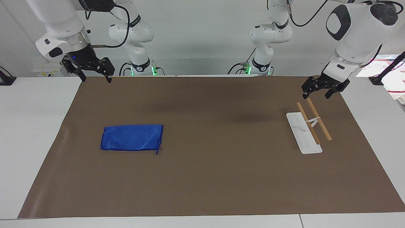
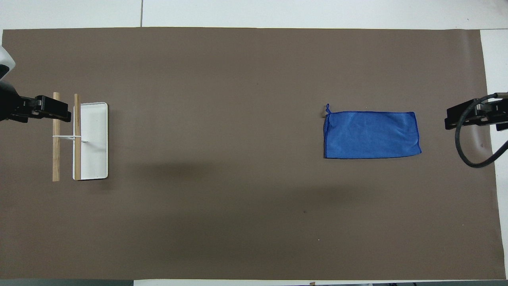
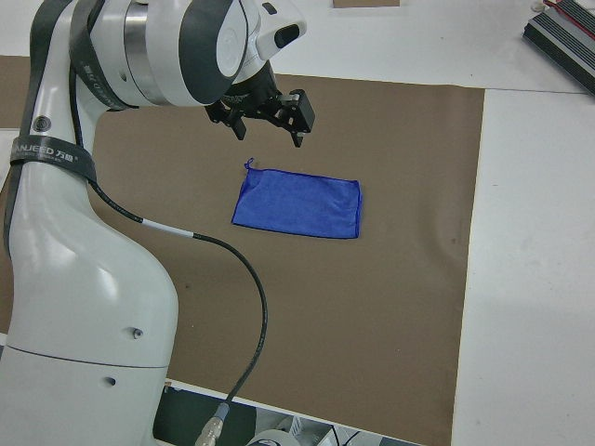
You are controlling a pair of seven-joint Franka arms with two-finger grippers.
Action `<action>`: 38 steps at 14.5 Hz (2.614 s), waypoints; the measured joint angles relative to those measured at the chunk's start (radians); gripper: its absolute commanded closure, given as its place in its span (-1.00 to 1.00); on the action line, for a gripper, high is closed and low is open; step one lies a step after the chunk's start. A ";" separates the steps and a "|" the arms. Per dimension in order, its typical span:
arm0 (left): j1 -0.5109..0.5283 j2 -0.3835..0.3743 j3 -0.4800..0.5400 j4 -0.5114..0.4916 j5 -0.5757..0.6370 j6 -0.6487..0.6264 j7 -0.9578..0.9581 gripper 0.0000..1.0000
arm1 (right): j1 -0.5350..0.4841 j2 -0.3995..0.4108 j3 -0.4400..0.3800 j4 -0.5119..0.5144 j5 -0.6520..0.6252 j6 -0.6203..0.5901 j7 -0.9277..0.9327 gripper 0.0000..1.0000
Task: Right arm passes towel to left arm to hang
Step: 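Reach the right gripper down and grasp the blue towel's edge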
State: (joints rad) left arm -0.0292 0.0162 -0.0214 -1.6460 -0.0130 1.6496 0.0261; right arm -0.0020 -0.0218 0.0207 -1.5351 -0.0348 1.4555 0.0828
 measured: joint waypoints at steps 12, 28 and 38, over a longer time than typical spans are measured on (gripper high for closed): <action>0.000 0.000 0.000 0.000 0.000 0.000 0.000 -1.00 | -0.003 -0.086 0.000 -0.342 0.000 0.395 0.006 -1.00; 0.000 0.000 0.000 0.000 0.000 0.000 0.000 -1.00 | -0.022 0.230 -0.003 -0.736 0.000 1.180 -0.105 -0.40; 0.000 0.000 0.000 0.000 0.000 0.000 0.000 -1.00 | -0.013 0.220 0.002 -0.682 0.001 1.072 -0.106 1.00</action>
State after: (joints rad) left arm -0.0292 0.0162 -0.0213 -1.6461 -0.0130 1.6498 0.0261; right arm -0.0147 0.1984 0.0230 -2.2167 -0.0341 2.5280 -0.0228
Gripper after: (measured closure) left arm 0.000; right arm 0.952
